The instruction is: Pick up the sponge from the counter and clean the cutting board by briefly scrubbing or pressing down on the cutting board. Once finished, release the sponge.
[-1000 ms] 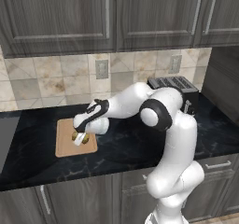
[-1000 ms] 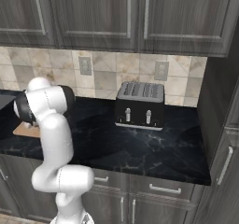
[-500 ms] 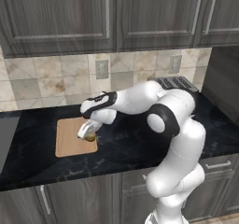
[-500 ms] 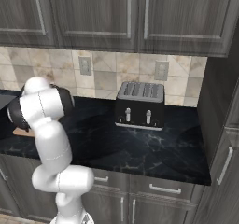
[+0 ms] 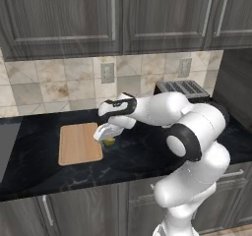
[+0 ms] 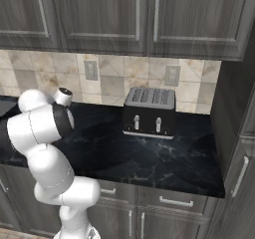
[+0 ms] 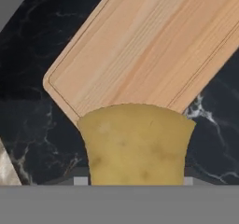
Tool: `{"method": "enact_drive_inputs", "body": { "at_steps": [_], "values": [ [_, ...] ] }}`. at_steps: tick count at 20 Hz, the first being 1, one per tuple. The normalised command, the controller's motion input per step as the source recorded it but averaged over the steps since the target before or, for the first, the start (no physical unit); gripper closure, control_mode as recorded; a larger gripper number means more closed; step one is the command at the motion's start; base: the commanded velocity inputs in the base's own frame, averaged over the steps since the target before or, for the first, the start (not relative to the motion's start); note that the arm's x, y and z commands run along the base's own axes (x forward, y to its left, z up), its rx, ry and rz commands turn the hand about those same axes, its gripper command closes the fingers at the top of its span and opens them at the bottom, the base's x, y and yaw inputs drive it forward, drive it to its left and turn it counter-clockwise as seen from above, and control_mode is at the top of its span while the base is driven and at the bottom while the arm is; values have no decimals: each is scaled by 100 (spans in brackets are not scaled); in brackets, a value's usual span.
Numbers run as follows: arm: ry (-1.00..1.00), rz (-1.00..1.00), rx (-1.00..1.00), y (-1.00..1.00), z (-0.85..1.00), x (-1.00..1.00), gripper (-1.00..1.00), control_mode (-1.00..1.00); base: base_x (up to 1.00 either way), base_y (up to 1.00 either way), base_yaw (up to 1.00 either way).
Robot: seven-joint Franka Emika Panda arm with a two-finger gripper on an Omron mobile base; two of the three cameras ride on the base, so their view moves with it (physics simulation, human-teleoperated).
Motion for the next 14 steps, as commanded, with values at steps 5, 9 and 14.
{"method": "enact_drive_inputs", "body": {
  "at_steps": [5, 9, 14],
  "values": [
    [2, -17, -4, -58, 0, -1, 100, -100, 0, 0, 0],
    [7, -15, -2, -70, -1, 6, 100, -100, 0, 0, 0],
    [20, -13, -5, -59, -27, 34, 100, -100, 0, 0, 0]
  ]
}}
